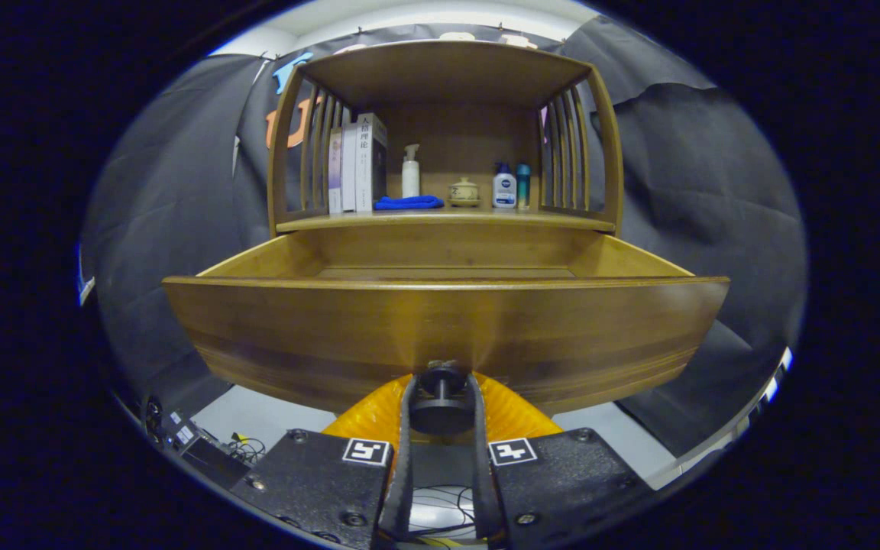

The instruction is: Pull open the drawer, take out the items inside it, and place them on the countertop above the cabinet.

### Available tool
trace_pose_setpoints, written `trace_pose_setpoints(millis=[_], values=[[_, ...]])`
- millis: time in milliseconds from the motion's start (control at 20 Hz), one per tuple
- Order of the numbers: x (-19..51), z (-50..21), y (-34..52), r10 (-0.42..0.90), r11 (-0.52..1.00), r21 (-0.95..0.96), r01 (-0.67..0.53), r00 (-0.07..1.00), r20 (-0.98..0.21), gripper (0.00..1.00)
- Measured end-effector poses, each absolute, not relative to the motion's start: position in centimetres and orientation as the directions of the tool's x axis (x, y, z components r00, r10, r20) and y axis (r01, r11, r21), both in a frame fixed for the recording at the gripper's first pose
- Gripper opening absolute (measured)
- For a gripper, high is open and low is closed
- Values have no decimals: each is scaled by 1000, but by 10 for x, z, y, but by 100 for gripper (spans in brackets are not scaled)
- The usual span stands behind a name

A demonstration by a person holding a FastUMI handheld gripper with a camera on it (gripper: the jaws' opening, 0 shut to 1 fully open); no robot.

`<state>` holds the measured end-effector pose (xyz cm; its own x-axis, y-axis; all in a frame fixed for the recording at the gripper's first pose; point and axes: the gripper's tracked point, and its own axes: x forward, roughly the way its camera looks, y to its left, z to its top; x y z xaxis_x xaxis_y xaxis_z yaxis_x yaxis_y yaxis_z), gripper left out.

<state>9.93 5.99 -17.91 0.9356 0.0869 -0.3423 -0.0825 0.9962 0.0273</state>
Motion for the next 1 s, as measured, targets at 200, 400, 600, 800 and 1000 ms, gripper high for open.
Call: trace_pose_setpoints(millis=[200, 400, 600, 800, 1000], values=[[88, -167, 50, 112, 994, 47, -102, 948, -299, 60], [61, -143, 17, 70, 997, 53, -58, 957, -281, 92], [40, -101, -17, 43, 996, 88, -21, 967, -249, 100], [44, -58, -36, 33, 994, 106, -10, 975, -221, 100], [77, -12, -31, 58, 993, 108, -36, 977, -205, 99]])
